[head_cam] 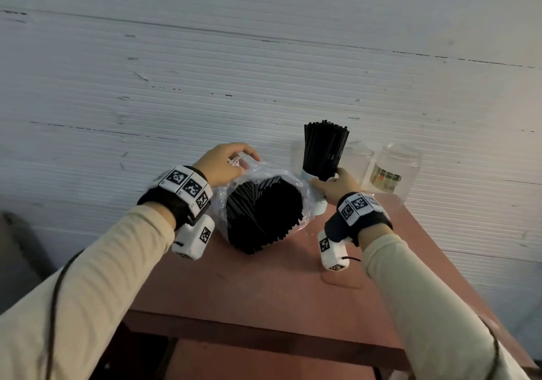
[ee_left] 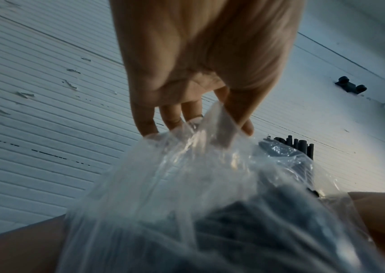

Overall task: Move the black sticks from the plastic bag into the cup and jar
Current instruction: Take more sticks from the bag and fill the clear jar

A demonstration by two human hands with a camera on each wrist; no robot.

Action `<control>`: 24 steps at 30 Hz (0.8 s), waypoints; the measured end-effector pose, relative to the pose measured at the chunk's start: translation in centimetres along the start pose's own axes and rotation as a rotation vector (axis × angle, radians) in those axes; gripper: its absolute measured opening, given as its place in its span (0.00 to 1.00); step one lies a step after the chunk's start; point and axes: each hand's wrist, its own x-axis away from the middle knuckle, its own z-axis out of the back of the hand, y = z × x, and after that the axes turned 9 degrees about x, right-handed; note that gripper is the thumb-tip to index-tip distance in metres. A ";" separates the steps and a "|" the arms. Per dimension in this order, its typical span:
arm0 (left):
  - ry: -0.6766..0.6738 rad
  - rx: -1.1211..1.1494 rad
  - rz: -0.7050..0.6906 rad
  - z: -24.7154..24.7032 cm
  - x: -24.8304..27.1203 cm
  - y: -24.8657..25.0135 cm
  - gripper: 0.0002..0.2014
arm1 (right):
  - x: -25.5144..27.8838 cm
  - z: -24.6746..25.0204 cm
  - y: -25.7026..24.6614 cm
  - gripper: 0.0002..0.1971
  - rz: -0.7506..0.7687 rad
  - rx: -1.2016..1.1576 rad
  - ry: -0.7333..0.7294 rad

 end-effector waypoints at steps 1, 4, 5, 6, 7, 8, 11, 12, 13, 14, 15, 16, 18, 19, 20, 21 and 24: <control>-0.004 0.010 0.001 0.1 0.0 0.0 0.26 | -0.3 -0.2 -0.3 0.34 0.005 -0.009 -0.008; -0.008 0.051 -0.007 0.1 0.0 -0.2 0.27 | -1.2 -0.6 -0.4 0.37 0.000 -0.023 -0.042; -0.013 0.066 -0.010 0.0 0.0 -0.3 0.27 | -1.2 -0.6 -0.4 0.38 0.000 -0.031 -0.050; -0.021 0.083 -0.011 -0.1 0.0 -0.5 0.27 | -1.1 -0.5 -0.3 0.39 -0.004 -0.039 -0.054; -0.031 0.100 -0.007 -0.2 0.0 -0.7 0.27 | -0.9 -0.2 -0.2 0.41 -0.003 -0.046 -0.054; -0.040 0.111 -0.002 -0.3 -0.1 -0.8 0.27 | -0.8 0.1 0.1 0.42 -0.002 -0.049 -0.047; -0.055 0.115 0.007 -0.8 -0.6 -1.0 0.25 | 0.2 1.8 1.2 0.38 0.036 -0.038 0.063; -0.056 0.114 0.007 -0.9 -0.7 -1.0 0.23 | 0.5 2.3 1.6 0.37 0.051 -0.034 0.121; -0.054 0.113 0.008 -1.0 -0.9 -1.0 0.22 | 0.6 2.8 1.9 0.36 0.055 -0.031 0.178; -0.053 0.112 0.009 -1.2 -1.0 -0.9 0.21 | 0.6 3.2 2.3 0.36 0.044 -0.029 0.221; -0.053 0.108 0.009 -1.3 -1.2 -0.9 0.19 | 0.5 3.4 2.6 0.37 0.025 -0.031 0.245; -0.057 0.102 0.009 -1.4 -1.3 -0.9 0.18 | 0.3 3.6 2.7 0.38 -0.004 -0.038 0.251; -0.072 0.085 0.014 -1.5 -1.4 -0.8 0.17 | -0.1 3.7 2.7 0.41 -0.067 -0.050 0.230; -0.077 0.074 0.017 -1.5 -1.5 -0.7 0.16 | -0.3 3.7 2.6 0.42 -0.091 -0.054 0.212; -0.077 0.071 0.016 -1.5 -1.6 -0.6 0.16 | -0.6 3.6 2.5 0.43 -0.110 -0.060 0.195; -0.072 0.069 0.017 -1.5 -1.7 -0.6 0.16 | -0.8 3.4 2.4 0.43 -0.124 -0.066 0.182; -0.072 0.060 0.021 -1.5 -2.0 -0.5 0.16 | -1.6 3.0 1.7 0.45 -0.175 -0.067 0.168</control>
